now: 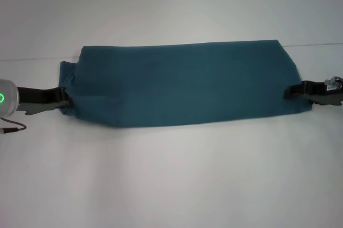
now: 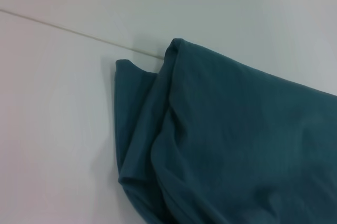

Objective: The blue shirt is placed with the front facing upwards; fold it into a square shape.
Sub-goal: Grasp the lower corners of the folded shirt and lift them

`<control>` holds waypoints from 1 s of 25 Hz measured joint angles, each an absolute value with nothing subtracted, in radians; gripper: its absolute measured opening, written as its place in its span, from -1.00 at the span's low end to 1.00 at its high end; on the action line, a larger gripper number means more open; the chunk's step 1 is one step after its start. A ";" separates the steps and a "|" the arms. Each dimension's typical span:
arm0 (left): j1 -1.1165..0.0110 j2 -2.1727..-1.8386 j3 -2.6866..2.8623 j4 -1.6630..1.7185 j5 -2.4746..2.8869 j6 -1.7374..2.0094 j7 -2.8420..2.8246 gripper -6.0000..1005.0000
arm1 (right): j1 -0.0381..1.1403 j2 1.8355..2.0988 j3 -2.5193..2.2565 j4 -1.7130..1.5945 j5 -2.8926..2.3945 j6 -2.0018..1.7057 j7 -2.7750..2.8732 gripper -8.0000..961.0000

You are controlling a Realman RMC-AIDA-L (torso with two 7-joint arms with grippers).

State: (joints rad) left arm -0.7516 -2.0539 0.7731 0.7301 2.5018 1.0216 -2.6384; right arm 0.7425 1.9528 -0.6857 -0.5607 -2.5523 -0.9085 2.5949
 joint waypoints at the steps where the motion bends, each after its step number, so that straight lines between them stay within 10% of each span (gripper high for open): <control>1: -0.752 -2.054 0.773 0.730 2.502 1.022 -2.639 -0.96 | 0.742 1.952 -0.686 -0.561 -2.553 -0.910 2.595 0.52; 5: -0.752 -2.054 0.773 0.730 2.502 1.022 -2.639 -0.96 | 0.742 1.949 -0.682 -0.564 -2.555 -0.912 2.596 0.45; 19: -0.752 -2.042 0.778 0.724 2.509 1.049 -2.635 -0.96 | 0.739 1.929 -0.678 -0.576 -2.552 -0.966 2.602 -0.95; 25: -0.750 -2.035 0.777 0.729 2.512 1.086 -2.634 -0.96 | 0.733 1.926 -0.677 -0.605 -2.555 -1.036 2.604 -0.97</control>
State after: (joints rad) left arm -0.7504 -2.0354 0.7769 0.7294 2.5124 1.0857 -2.6344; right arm 0.7329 1.9256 -0.6765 -0.6049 -2.5548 -1.0360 2.6038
